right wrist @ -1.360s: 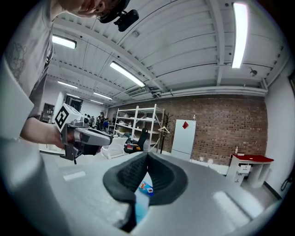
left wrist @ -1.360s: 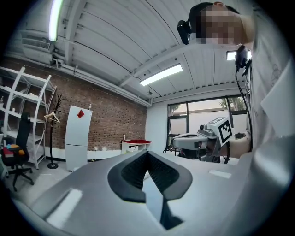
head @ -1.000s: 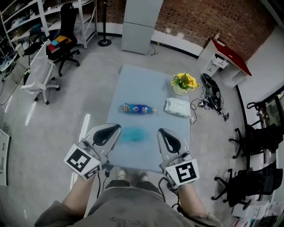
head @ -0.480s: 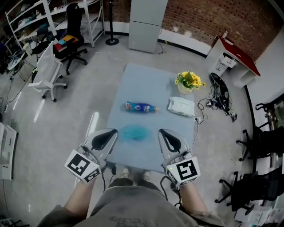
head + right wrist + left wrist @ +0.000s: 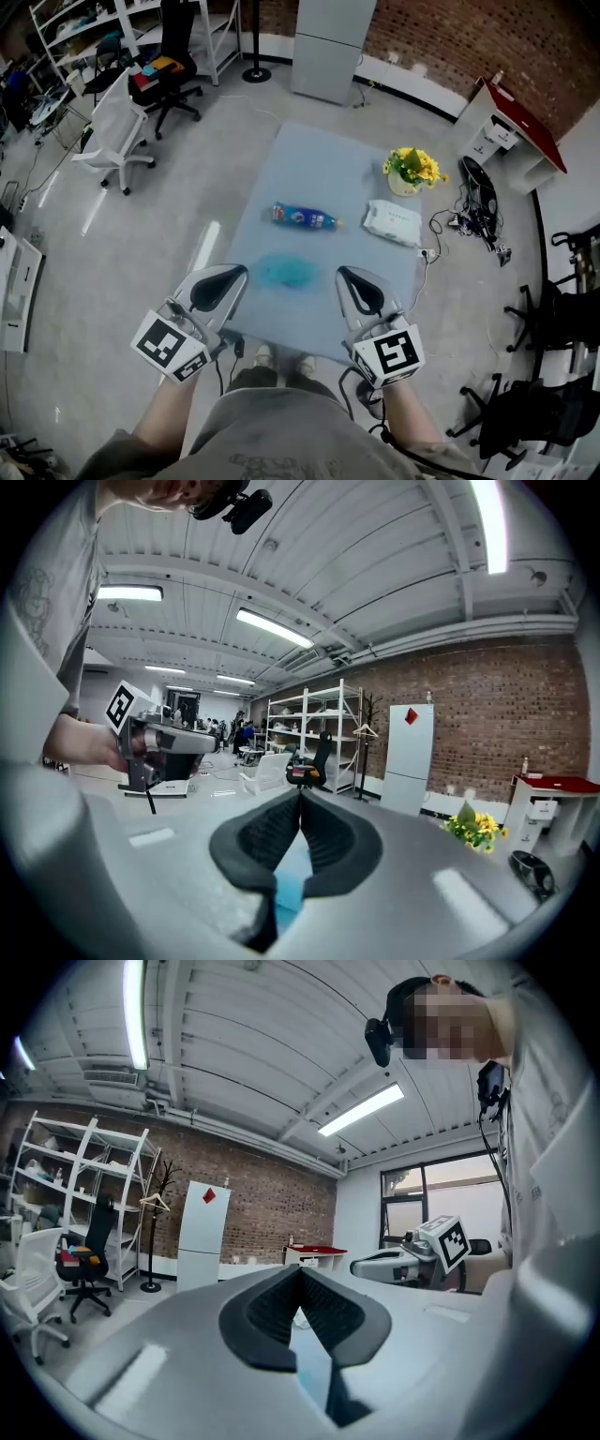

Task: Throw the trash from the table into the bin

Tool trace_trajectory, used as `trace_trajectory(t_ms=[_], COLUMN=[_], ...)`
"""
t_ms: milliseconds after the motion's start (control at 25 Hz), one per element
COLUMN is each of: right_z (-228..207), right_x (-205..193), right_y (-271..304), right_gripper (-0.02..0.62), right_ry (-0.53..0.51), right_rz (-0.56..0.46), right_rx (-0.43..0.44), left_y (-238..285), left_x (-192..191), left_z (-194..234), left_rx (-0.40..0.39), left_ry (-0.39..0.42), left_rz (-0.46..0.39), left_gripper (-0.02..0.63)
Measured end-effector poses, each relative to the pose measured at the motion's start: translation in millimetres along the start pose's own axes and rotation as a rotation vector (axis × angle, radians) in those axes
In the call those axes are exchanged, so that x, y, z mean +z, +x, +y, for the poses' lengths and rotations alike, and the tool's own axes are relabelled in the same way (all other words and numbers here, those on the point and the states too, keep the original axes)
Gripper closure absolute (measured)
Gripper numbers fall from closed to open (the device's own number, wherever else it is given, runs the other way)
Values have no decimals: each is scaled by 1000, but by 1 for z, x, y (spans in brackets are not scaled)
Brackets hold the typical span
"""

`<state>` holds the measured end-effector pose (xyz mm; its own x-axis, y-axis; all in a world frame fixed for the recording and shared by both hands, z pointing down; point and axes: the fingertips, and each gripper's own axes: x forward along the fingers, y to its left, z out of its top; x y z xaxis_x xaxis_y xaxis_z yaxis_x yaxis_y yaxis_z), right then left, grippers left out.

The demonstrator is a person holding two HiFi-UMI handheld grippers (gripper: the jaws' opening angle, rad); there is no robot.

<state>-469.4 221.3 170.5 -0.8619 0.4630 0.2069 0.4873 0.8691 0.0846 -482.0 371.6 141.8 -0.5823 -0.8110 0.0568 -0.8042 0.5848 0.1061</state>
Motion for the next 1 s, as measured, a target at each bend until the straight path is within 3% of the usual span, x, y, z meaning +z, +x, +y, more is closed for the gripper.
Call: trace_trajectory(t_ms=[320, 680, 880, 1000], right_z=[18, 43, 50, 53], right_x=[-14, -70, -119, -142], right_y=[40, 106, 134, 149], right_gripper=[552, 415, 394, 390], right_ry=[-77, -150, -137, -55], right_rz=[81, 221, 324, 354], right_rx=[82, 192, 228, 261], left_y=[10, 30, 41, 46], left_x=[-20, -57, -99, -130], left_z=[13, 38, 59, 73], left_rx=[-12, -26, -9, 11], left_ry=[-21, -58, -92, -123], left_rz=[66, 87, 129, 171], left_gripper=[607, 607, 607, 607])
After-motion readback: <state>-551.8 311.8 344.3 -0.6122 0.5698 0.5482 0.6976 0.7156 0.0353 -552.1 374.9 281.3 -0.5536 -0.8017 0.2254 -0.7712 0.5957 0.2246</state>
